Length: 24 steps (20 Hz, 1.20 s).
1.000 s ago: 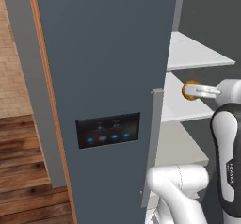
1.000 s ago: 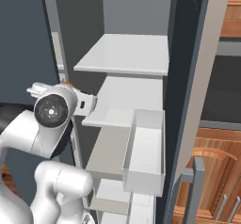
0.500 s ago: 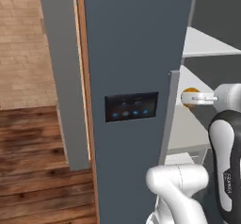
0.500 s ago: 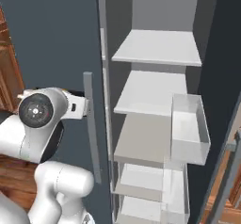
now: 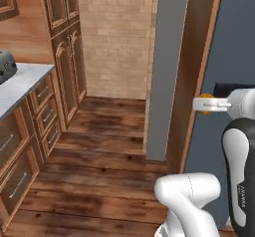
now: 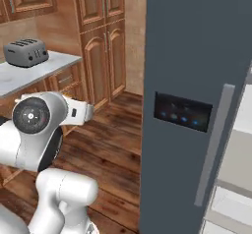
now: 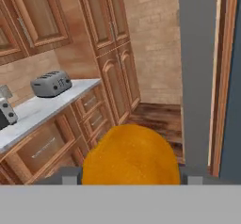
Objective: Open the fridge, remove the orange, lemon, and steak, and place them on any counter.
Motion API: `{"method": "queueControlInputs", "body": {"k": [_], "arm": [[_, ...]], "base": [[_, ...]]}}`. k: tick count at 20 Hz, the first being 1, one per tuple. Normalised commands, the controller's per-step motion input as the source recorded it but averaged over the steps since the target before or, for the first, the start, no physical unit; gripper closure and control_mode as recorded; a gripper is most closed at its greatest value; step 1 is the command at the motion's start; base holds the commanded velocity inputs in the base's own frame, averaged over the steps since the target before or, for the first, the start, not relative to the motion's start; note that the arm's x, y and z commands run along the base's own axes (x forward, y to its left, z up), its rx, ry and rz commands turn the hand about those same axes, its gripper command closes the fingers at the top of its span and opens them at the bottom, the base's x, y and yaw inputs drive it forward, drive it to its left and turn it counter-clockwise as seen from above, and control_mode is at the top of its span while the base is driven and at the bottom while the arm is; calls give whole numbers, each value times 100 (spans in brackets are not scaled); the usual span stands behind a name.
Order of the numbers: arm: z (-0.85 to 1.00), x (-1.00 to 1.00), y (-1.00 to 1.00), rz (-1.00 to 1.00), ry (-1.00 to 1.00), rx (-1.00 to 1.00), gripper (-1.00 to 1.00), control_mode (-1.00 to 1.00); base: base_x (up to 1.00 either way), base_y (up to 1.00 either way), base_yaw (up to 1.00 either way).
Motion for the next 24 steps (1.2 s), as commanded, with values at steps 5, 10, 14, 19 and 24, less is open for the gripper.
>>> {"method": "queueControlInputs", "body": {"k": [5, 10, 14, 19, 24], "arm": [[0, 0, 0, 0, 0, 0, 100, 100], [0, 0, 0, 0, 0, 0, 100, 100], [0, 0, 0, 0, 0, 0, 100, 100], [0, 0, 0, 0, 0, 0, 100, 100], [0, 0, 0, 0, 0, 0, 100, 100]], "base": [[0, 99, 61], [0, 93, 59], [0, 85, 57], [0, 73, 55], [2, 55, 52]]}}
